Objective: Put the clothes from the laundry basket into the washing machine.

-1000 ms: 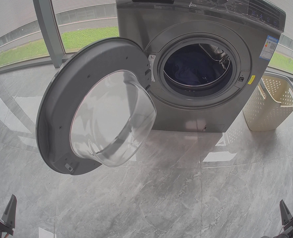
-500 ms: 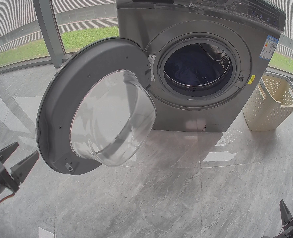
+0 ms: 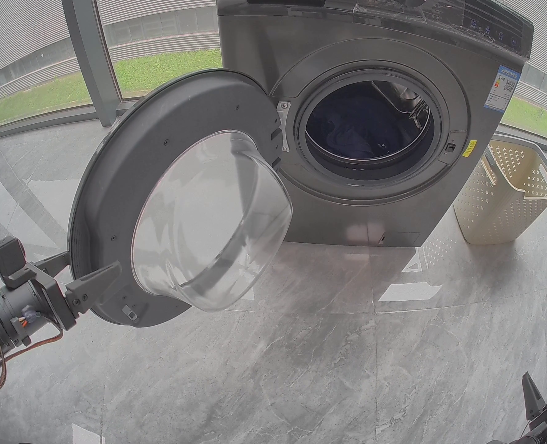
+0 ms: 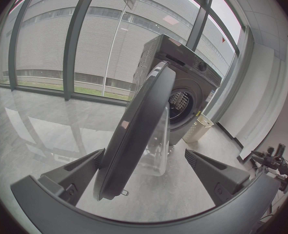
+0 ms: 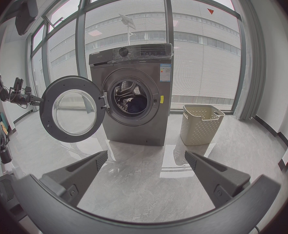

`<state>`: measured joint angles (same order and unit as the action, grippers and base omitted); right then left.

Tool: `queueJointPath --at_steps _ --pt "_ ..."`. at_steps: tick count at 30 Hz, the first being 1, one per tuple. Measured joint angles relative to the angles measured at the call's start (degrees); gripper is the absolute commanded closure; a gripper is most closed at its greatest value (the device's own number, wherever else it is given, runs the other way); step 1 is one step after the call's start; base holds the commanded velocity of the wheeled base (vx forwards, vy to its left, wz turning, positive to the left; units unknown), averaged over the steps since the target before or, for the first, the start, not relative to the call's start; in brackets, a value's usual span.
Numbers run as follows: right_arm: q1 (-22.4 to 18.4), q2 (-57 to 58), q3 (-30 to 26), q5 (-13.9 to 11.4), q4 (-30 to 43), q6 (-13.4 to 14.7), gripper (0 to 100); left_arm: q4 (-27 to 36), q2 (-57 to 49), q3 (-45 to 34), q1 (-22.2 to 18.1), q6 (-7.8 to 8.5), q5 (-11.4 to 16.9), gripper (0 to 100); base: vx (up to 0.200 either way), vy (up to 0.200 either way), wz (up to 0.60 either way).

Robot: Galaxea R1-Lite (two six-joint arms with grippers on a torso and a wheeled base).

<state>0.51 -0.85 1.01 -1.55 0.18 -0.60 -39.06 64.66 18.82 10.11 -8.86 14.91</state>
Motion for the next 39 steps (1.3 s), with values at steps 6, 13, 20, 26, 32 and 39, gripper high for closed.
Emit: queueJointPath --at_steps 6,13,20,26,32,39 --pt "0.0 -0.02 0.0 -0.01 0.0 0.0 0 0.04 -0.52 -0.67 8.98 -1.39 0.06 0 0.0 0.0 0.0" --pt "-0.05 -0.02 0.0 -0.01 0.0 0.0 0 0.13 -4.18 -2.01 19.87 -6.7 -0.4 0 0.0 0.0 0.0" --pt "-0.07 -0.02 0.0 -0.01 0.0 0.0 0 0.15 -6.14 -2.32 19.3 -6.68 -2.66 0 0.0 0.0 0.0" --pt "-0.1 -0.05 0.0 0.0 0.0 0.0 0 -1.34 -2.34 -1.6 14.75 -2.71 -3.15 0 0.0 0.0 0.0" --pt "-0.02 -0.07 0.0 -0.01 -0.02 0.0 0 -9.39 3.58 -1.1 11.72 -1.58 -3.28 0 0.0 0.0 0.0" --pt "0.0 -0.07 0.0 0.0 0.0 0.0 0 -13.17 8.8 -1.19 11.23 -1.67 -3.25 0 0.0 0.0 0.0"
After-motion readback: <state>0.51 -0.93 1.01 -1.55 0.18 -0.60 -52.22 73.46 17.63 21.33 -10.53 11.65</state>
